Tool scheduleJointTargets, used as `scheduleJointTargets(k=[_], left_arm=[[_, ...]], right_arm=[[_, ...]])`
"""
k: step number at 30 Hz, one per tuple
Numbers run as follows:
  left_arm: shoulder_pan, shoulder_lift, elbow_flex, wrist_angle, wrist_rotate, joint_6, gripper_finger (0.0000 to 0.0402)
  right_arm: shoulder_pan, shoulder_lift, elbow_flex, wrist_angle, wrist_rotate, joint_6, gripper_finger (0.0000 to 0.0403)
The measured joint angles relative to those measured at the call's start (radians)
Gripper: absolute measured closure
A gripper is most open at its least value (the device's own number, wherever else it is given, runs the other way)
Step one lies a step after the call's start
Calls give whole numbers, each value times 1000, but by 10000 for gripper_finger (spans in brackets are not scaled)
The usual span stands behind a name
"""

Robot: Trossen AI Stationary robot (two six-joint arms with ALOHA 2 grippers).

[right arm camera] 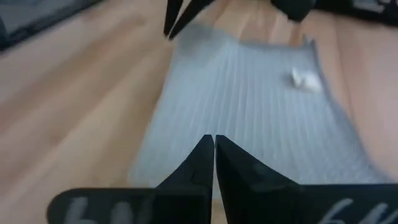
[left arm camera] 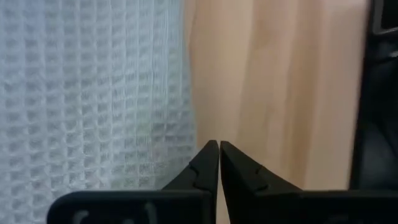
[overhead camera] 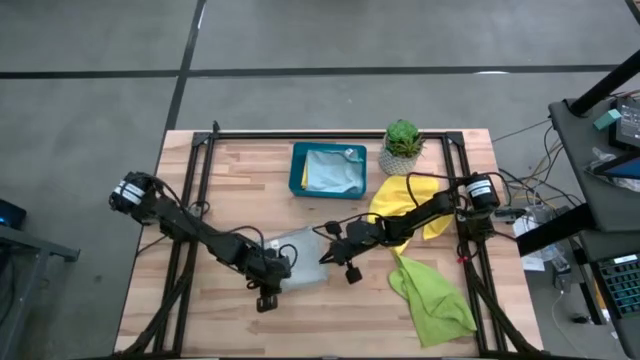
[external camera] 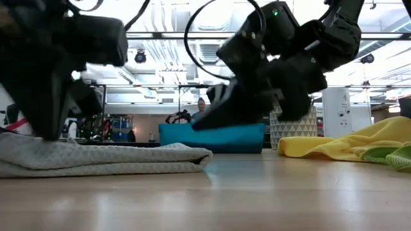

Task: Fold microfiber towels
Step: Fold the grey microfiber cloth

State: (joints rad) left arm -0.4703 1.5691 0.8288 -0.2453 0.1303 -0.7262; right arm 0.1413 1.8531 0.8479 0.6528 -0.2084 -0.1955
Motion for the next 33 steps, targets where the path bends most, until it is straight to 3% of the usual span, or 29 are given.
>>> scheduleJointTargets(k=[5,9,11,18,23,33], left_arm=[[2,-72,3,1,-21,15,400],[11,-87,0,3,-231,69,400],[13,-78,-1,14,-282,82,400],[-22,-9,-46,117,-260,79,400],[-48,34,-51,119,-145,69,400],[-59,41,-48,-35,1,-24,400]], right_arm=[[3,15,69,20,2,58,394],[19,93,168,62,1,125,394],[28,151,219,82,-1,151,394],[55,302,346,43,-39,160,394],[53,308,359,-37,-56,136,394],[52,305,324,-39,-55,132,394]])
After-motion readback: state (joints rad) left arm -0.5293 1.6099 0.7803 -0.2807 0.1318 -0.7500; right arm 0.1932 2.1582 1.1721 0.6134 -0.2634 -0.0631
